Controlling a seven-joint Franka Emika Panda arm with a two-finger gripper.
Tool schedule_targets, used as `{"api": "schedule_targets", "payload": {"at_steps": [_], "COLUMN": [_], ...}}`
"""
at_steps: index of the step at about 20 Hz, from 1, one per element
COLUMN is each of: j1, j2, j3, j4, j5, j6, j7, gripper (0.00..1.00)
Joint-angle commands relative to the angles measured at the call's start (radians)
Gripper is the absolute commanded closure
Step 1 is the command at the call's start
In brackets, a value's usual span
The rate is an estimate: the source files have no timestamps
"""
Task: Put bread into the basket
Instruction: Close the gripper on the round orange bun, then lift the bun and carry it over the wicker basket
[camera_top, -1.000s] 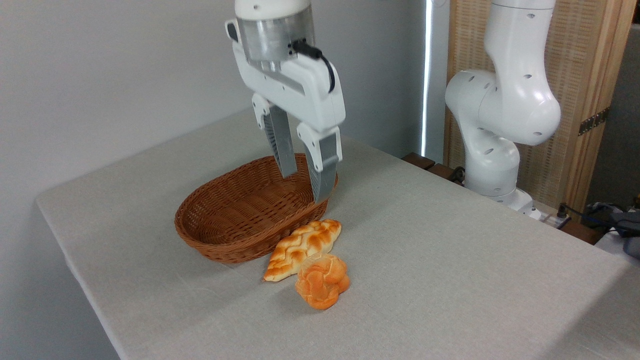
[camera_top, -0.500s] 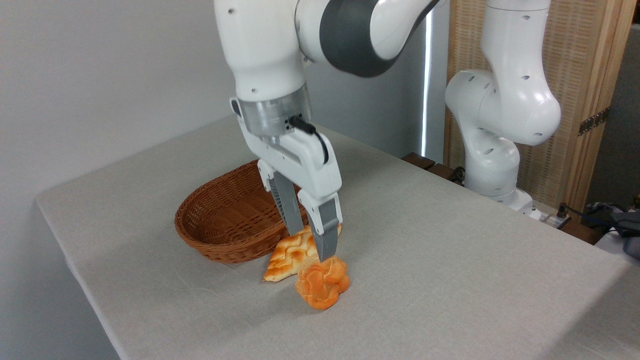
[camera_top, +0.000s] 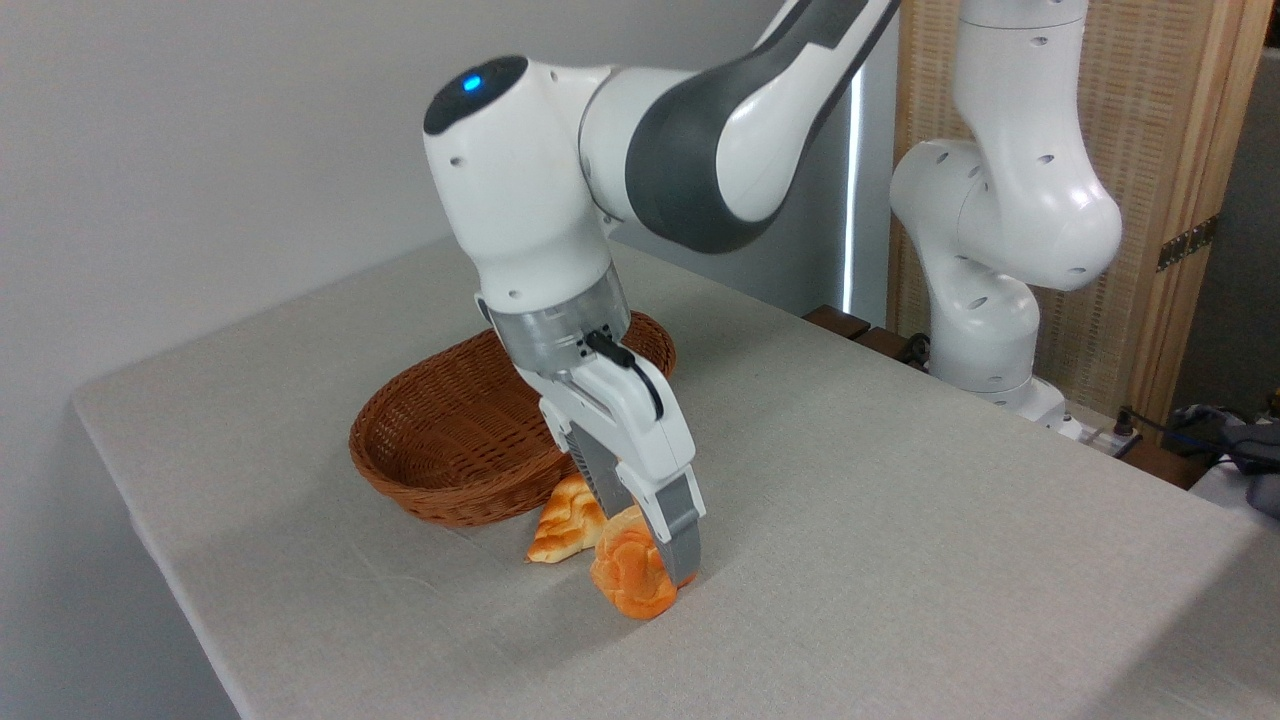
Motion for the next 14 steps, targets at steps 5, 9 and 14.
{"api": "schedule_targets", "payload": {"at_steps": [5, 9, 14], "j1": [0.003, 0.003, 0.003], "j2": [-0.002, -0.003, -0.025], "j3": [0.004, 0.004, 0.004], "j4": [-0.022, -0.022, -0.011], "j5": [0.011, 0.011, 0.008], "j6": [0.041, 0.041, 0.039], "j7": [0.021, 0.021, 0.019], "gripper": [0.69, 0.69, 0.69]}}
